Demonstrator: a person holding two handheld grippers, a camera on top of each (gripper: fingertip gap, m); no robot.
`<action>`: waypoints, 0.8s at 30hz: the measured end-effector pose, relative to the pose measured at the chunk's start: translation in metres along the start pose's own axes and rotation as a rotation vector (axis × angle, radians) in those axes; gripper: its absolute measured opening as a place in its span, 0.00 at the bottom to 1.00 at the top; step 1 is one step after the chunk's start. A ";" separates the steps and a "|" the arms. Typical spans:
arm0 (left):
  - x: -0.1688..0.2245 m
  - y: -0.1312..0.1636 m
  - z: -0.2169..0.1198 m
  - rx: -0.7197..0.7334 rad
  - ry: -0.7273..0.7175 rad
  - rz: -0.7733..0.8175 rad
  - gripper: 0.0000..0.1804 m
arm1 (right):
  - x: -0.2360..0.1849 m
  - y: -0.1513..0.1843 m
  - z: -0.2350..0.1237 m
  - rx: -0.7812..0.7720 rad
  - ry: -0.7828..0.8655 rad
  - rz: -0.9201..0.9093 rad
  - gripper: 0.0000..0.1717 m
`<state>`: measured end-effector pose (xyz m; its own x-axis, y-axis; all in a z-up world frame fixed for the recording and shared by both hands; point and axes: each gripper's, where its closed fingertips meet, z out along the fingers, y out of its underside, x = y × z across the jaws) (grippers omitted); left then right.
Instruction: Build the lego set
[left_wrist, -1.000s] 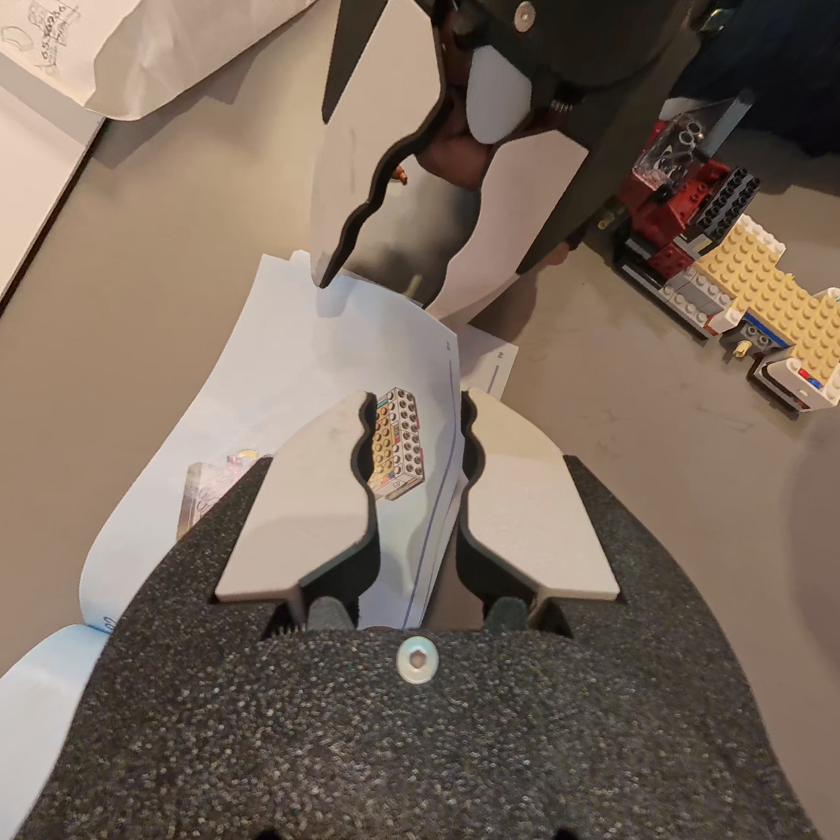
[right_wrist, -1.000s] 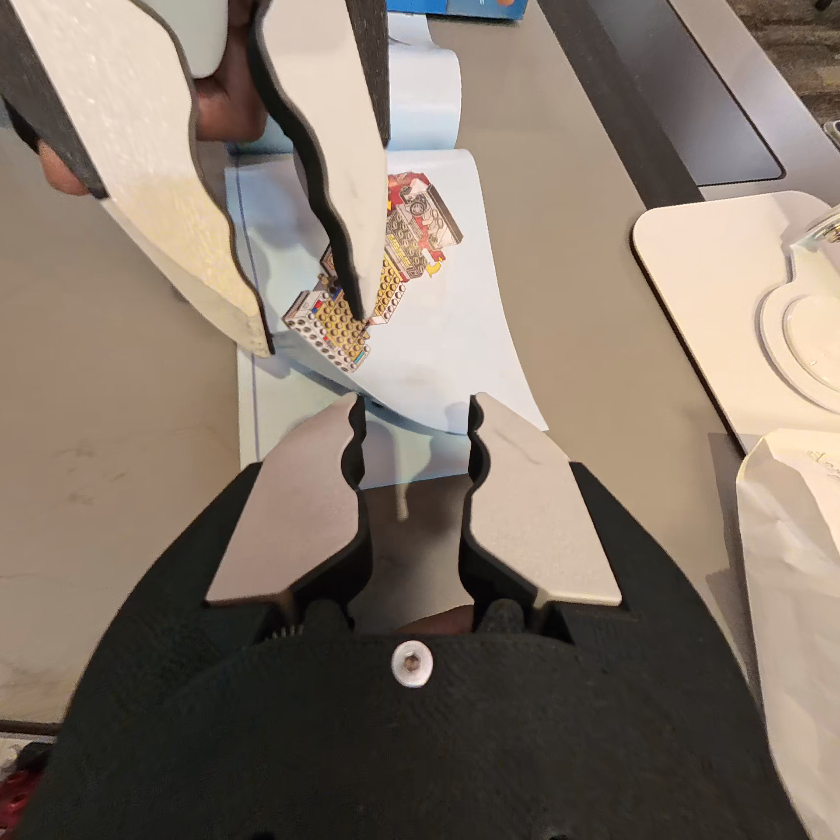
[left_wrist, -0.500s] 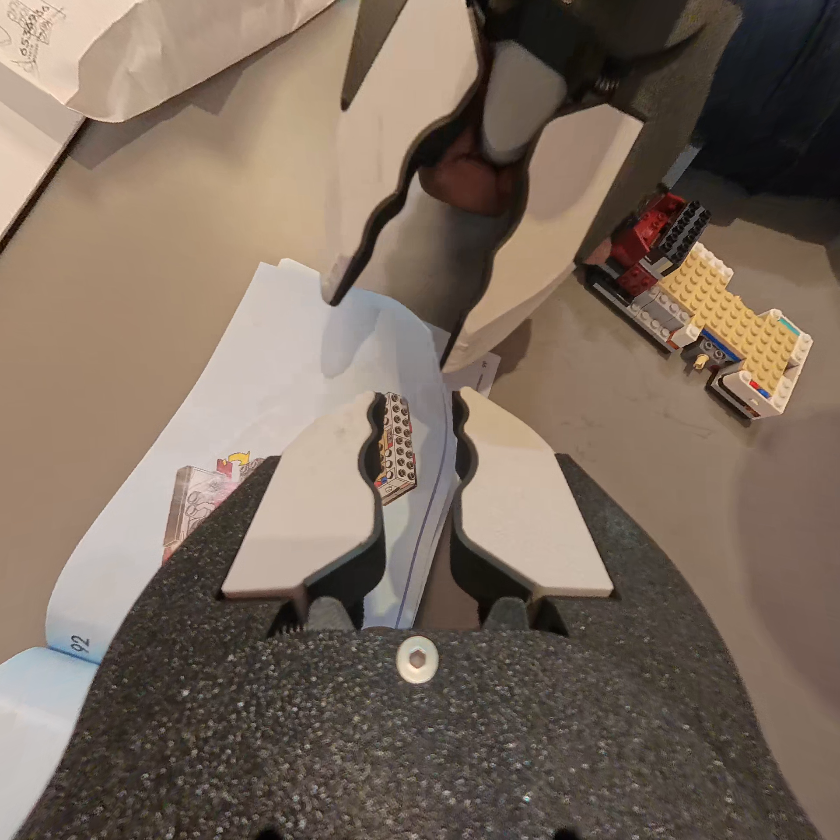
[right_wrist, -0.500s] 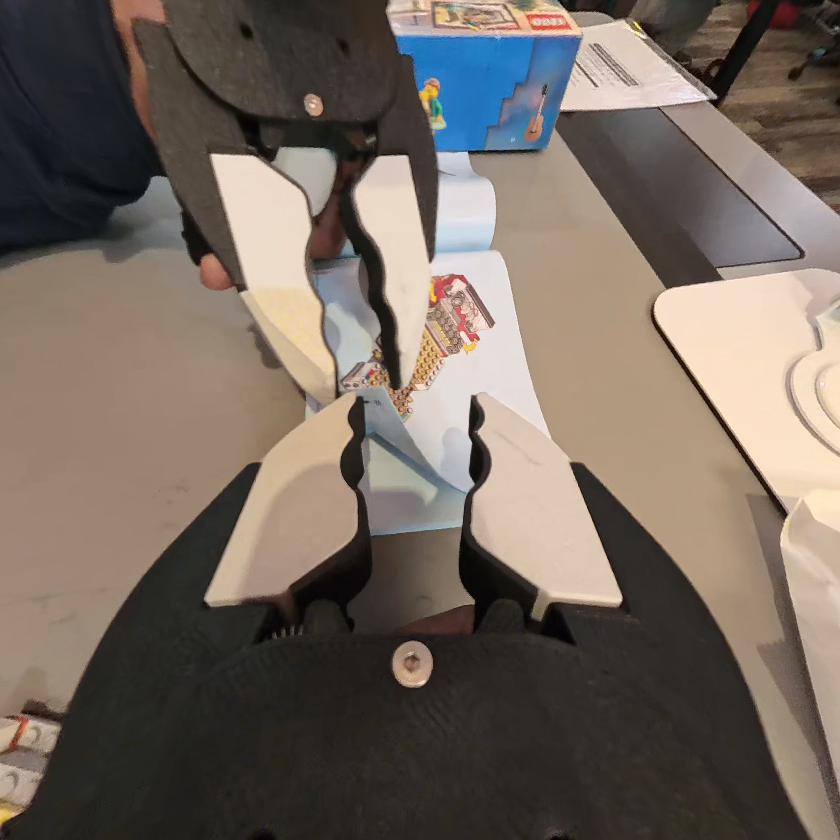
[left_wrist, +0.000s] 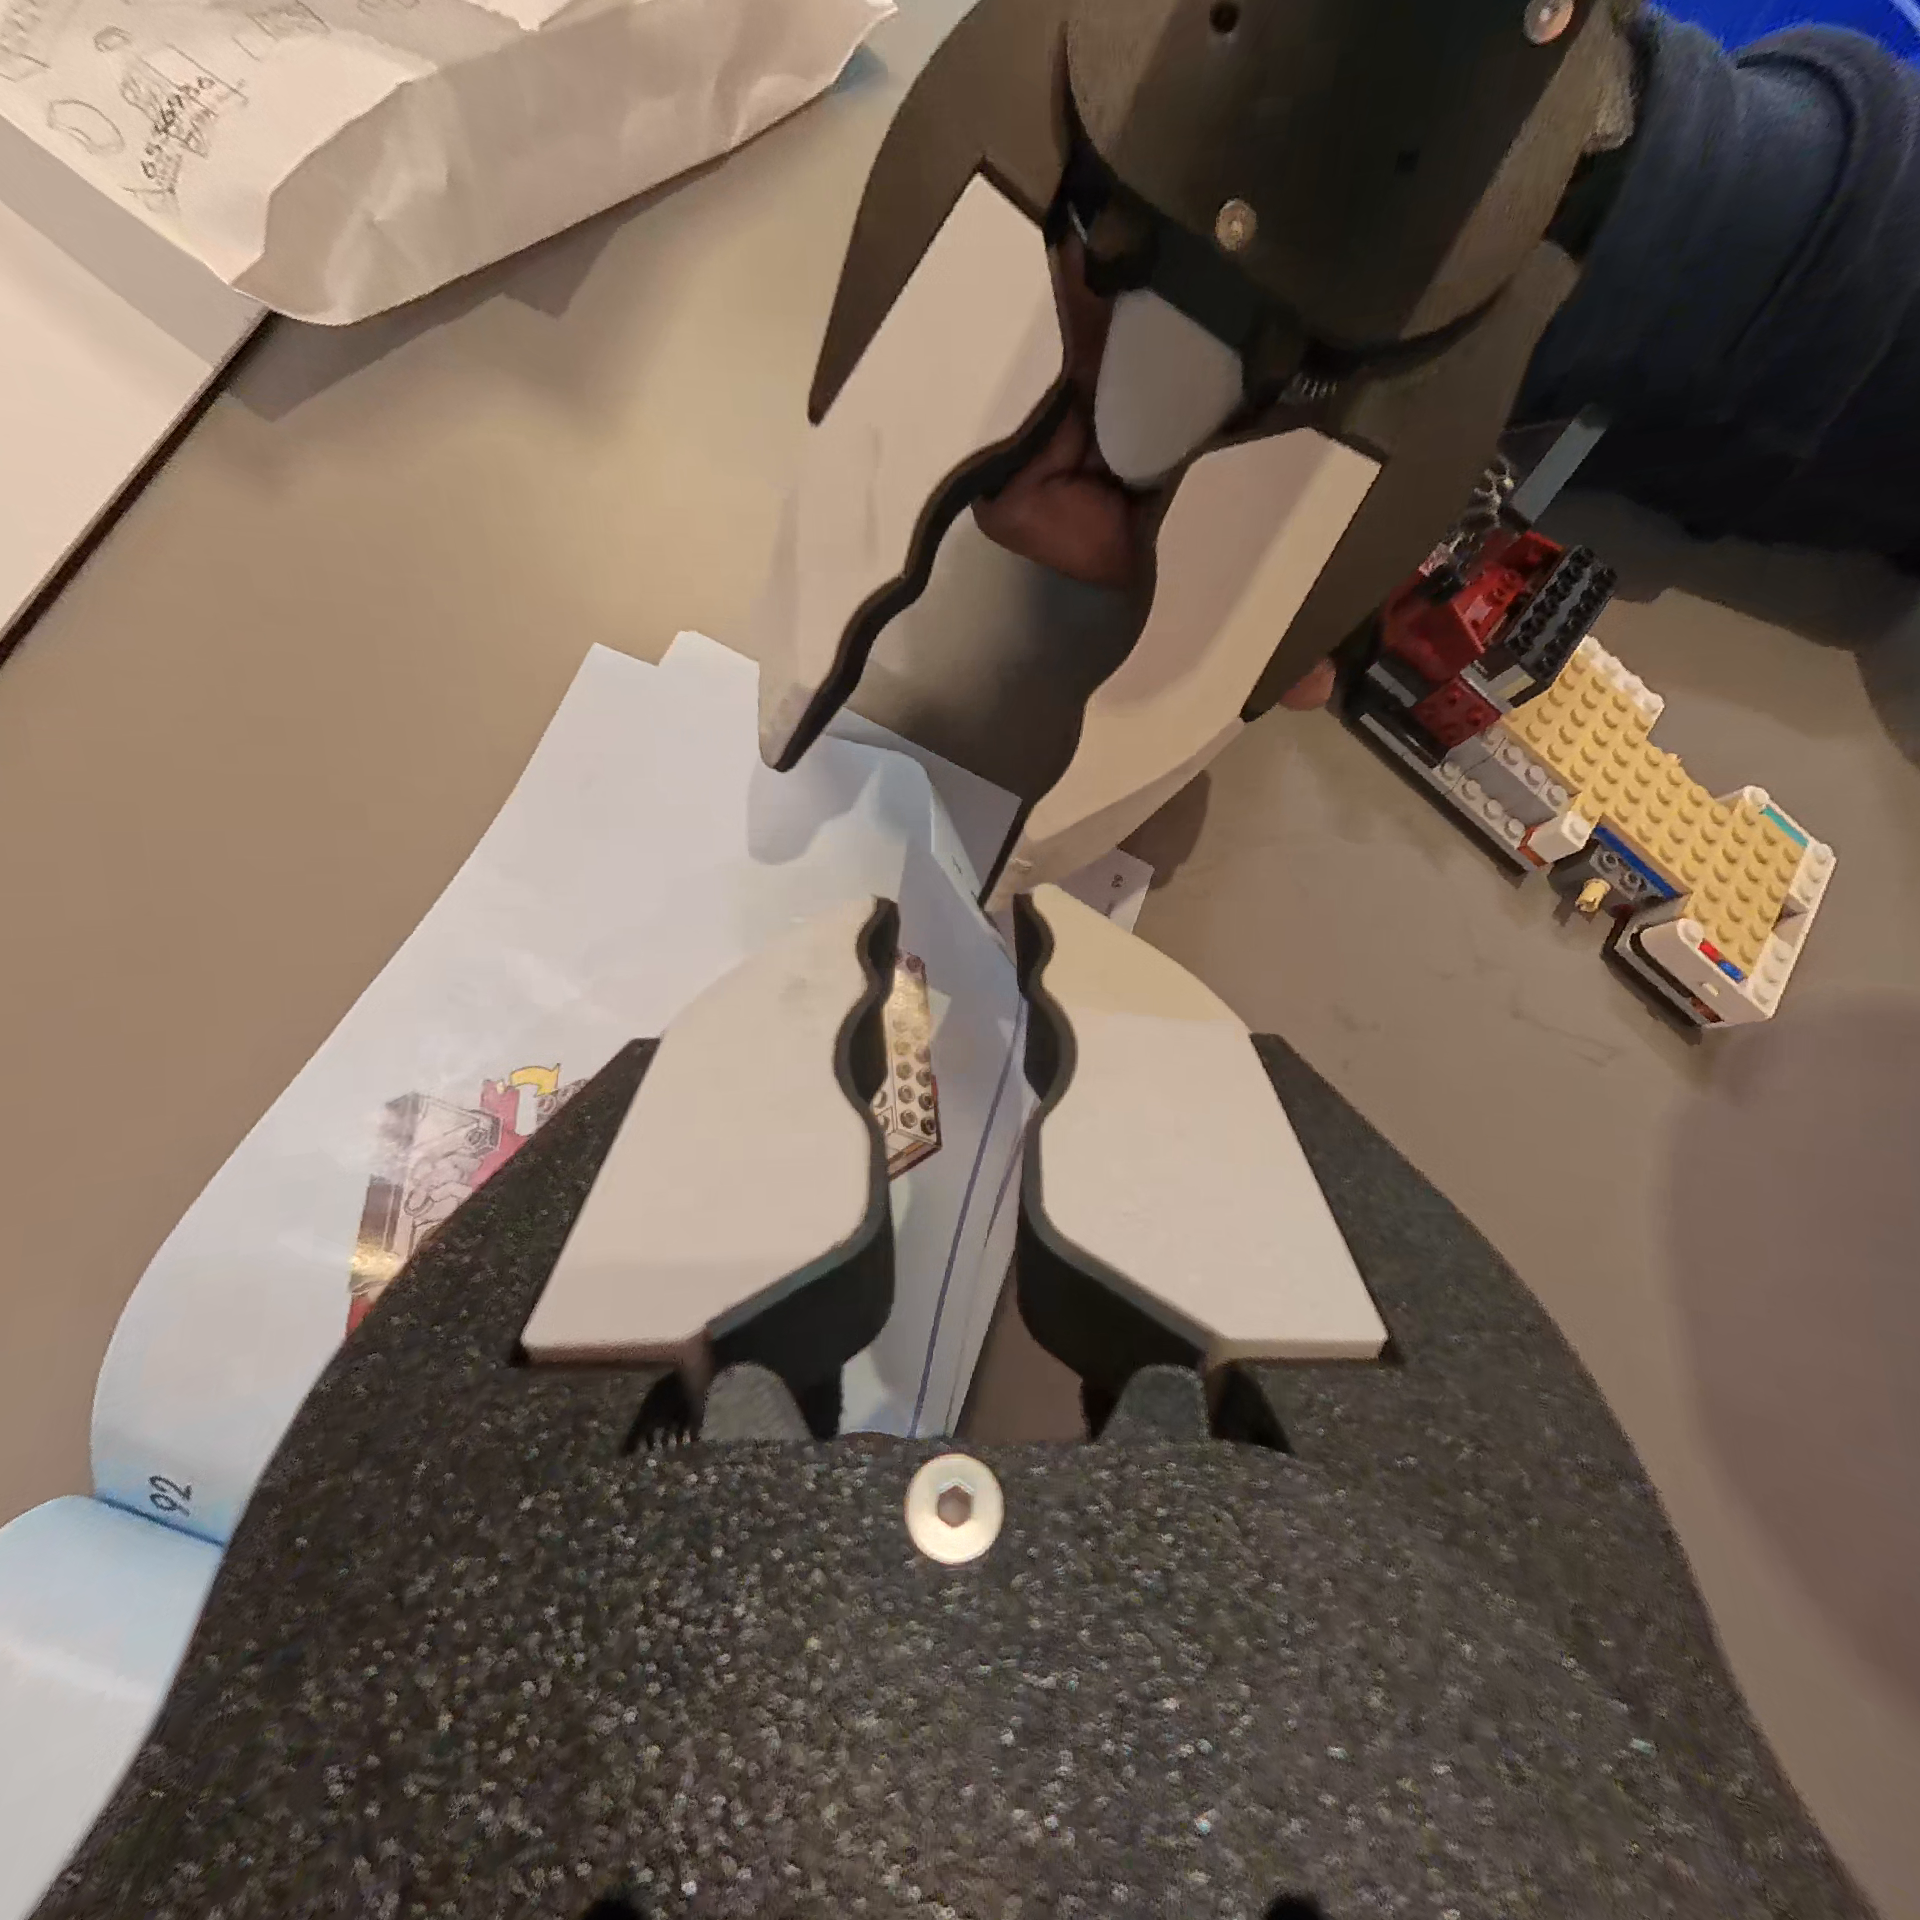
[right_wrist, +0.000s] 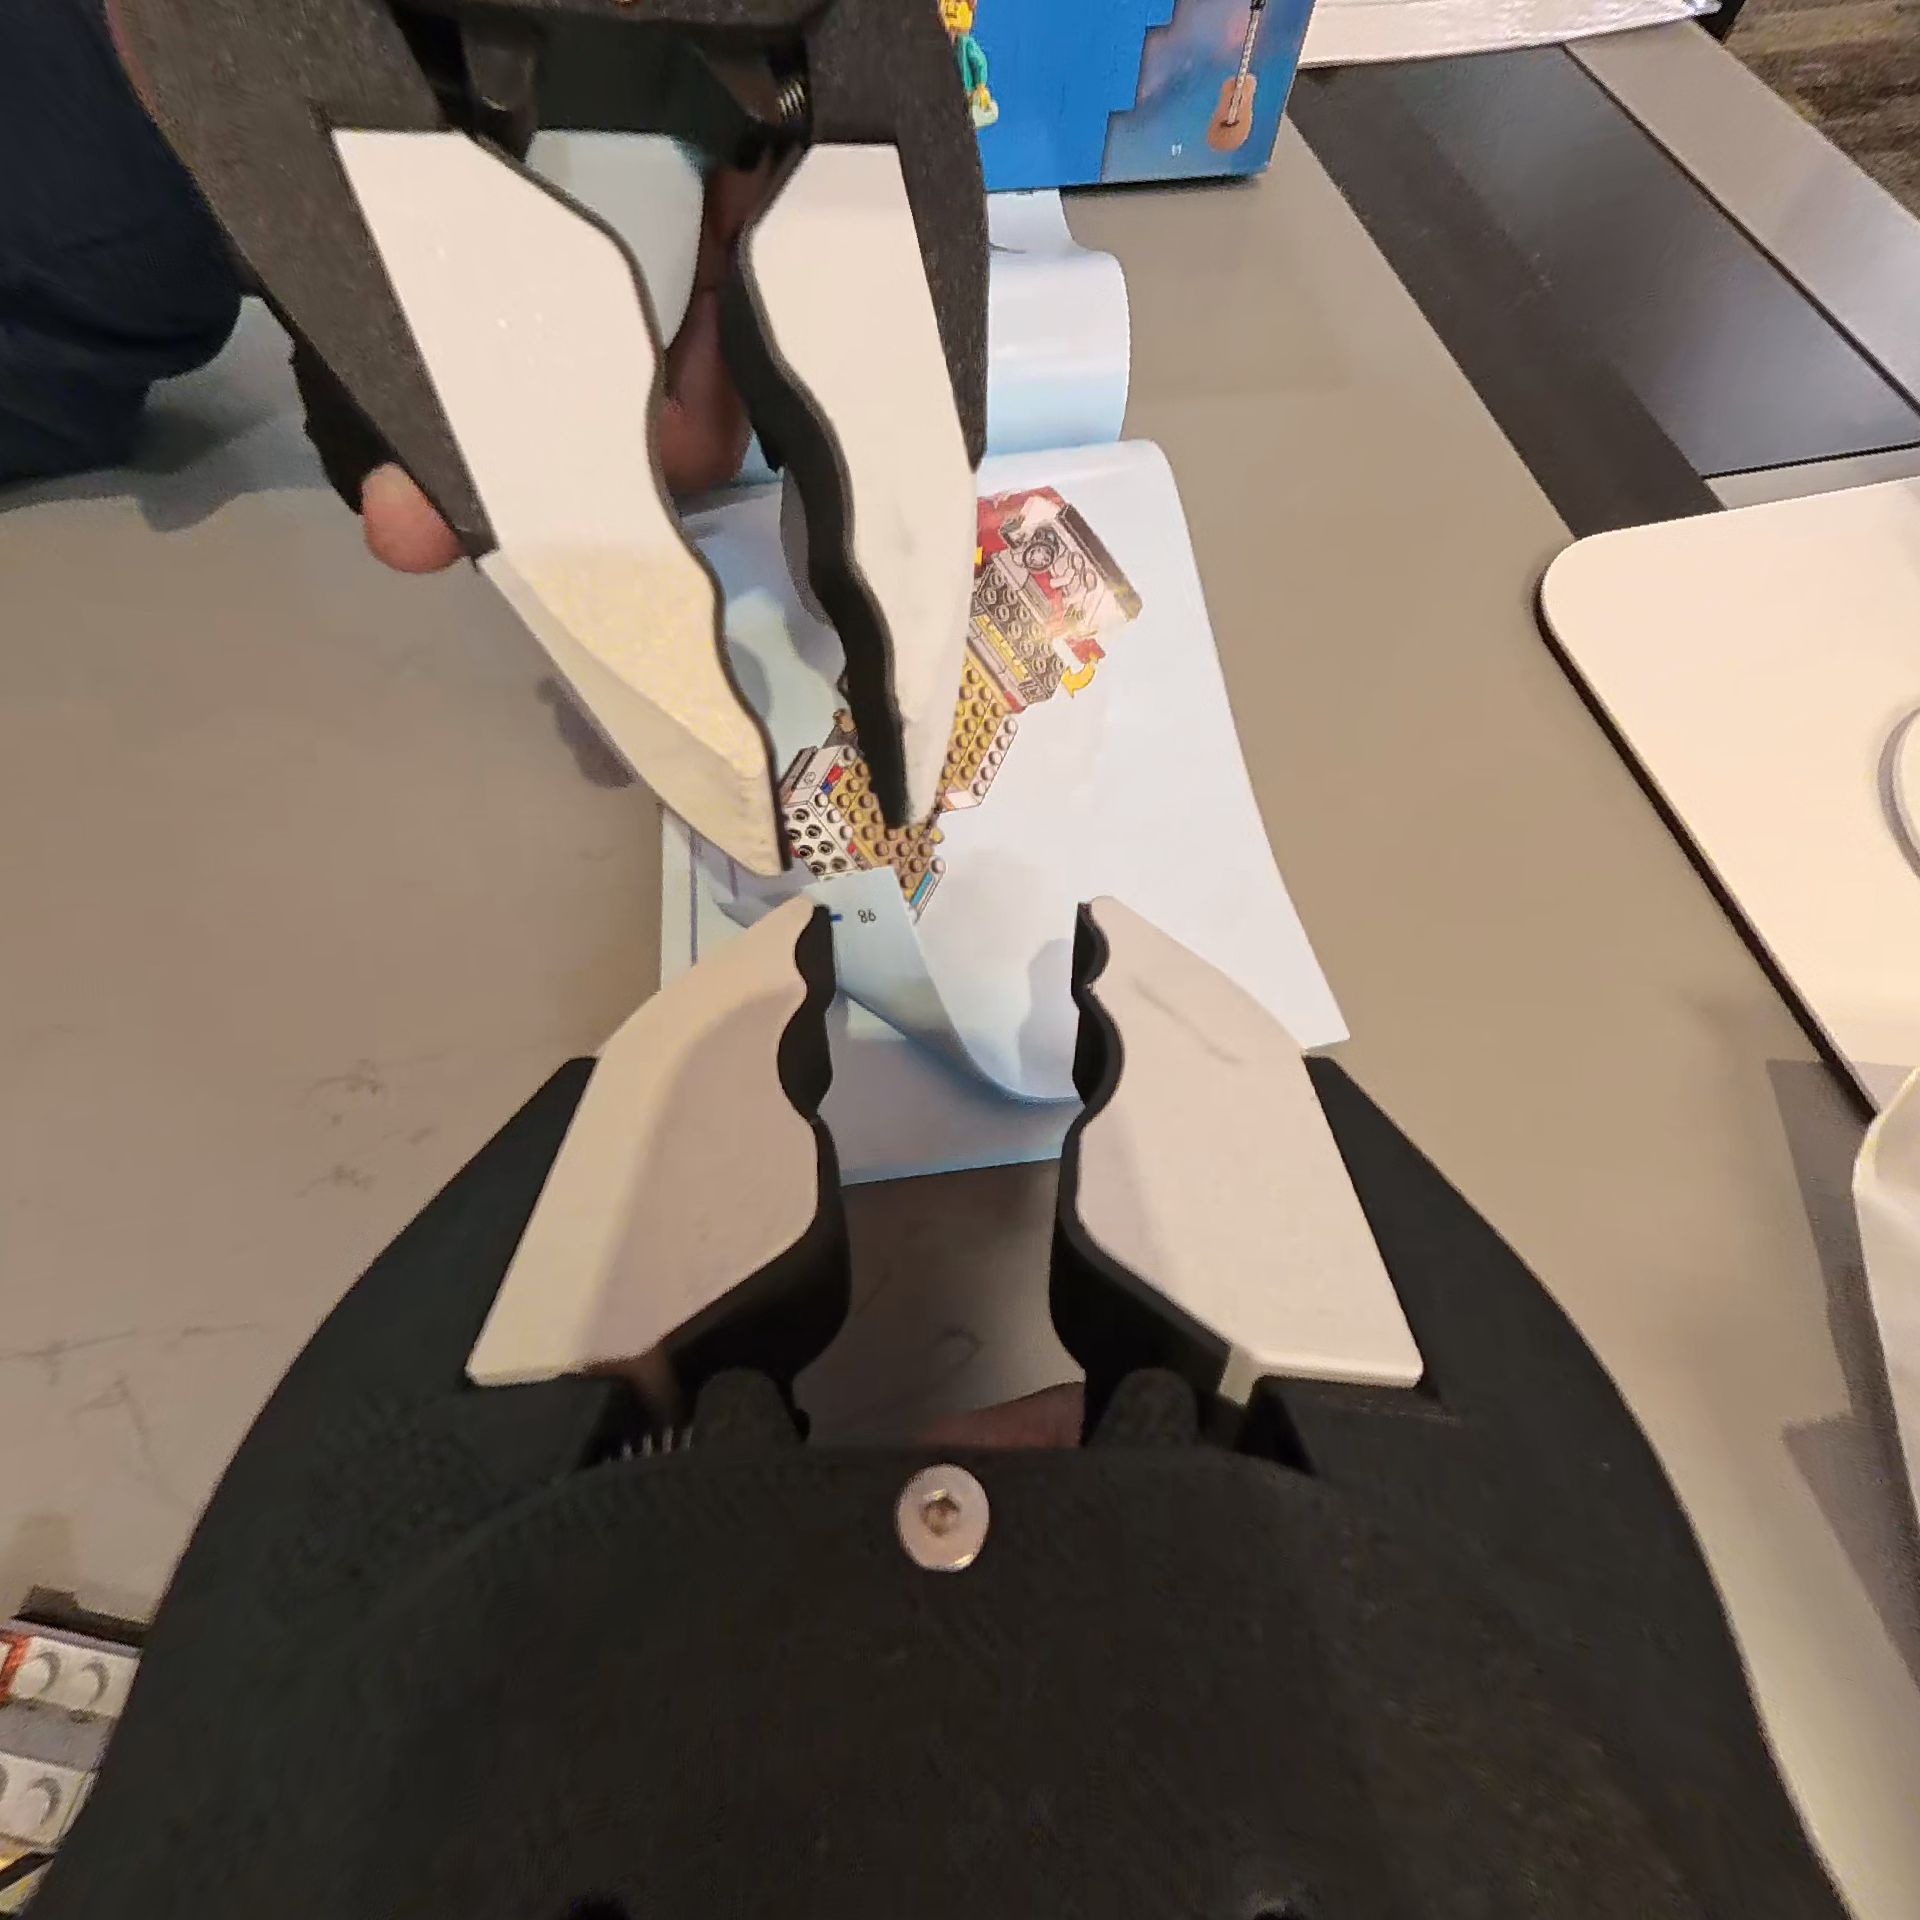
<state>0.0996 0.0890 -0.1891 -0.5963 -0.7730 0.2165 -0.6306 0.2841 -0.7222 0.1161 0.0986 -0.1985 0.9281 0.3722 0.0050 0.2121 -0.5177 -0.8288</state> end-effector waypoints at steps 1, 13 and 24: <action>0.001 -0.001 0.001 0.003 0.005 -0.001 0.11 | 0.000 0.001 0.000 -0.004 -0.002 -0.003 0.26; 0.005 0.005 0.005 -0.025 0.035 -0.028 0.04 | -0.009 0.006 0.002 -0.039 -0.027 -0.054 0.26; 0.007 0.008 0.005 -0.030 0.076 -0.064 0.03 | -0.009 0.006 0.001 -0.039 -0.032 -0.048 0.26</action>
<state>0.0929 0.0829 -0.1964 -0.5893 -0.7452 0.3121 -0.6828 0.2528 -0.6855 0.1089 0.0931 -0.2043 0.9064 0.4216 0.0259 0.2685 -0.5278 -0.8059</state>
